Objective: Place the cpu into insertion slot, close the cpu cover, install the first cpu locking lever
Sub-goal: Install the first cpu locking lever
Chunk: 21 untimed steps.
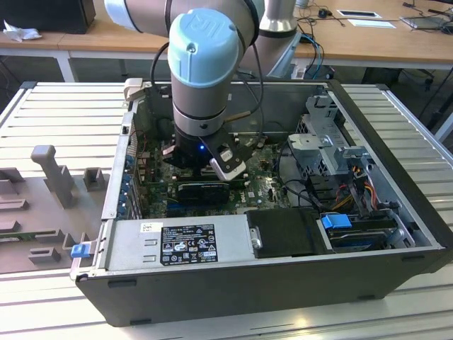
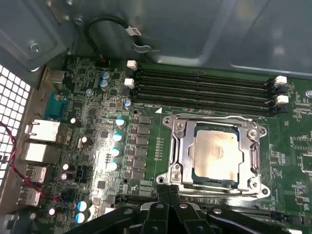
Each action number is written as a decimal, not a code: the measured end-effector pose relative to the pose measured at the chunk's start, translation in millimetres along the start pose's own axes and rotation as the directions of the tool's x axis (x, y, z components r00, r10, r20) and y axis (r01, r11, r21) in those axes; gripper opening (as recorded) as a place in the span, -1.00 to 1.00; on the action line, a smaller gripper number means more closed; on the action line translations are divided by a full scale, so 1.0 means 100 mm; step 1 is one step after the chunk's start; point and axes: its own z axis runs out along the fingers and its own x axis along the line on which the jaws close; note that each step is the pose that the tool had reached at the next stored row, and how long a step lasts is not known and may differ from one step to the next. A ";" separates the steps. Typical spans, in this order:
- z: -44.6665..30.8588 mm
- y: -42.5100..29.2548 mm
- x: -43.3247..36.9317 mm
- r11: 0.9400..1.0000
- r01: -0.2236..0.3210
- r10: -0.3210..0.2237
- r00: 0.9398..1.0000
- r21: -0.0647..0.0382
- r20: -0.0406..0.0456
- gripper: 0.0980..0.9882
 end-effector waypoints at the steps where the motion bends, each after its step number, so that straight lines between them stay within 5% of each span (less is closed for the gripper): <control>1: 0.018 -0.004 0.004 1.000 0.000 0.000 1.000 -0.007 0.001 -0.98; 3: 0.034 -0.008 0.010 1.000 0.000 0.000 1.000 -0.014 0.002 -0.98; 8: 0.074 -0.018 0.028 0.998 0.003 -0.003 1.000 -0.055 0.005 -0.98; 11: 0.103 -0.026 0.045 0.998 0.005 -0.005 1.000 -0.069 0.006 -0.98; 21: -0.185 0.069 0.041 0.998 0.005 -0.005 1.000 -0.070 0.006 -0.98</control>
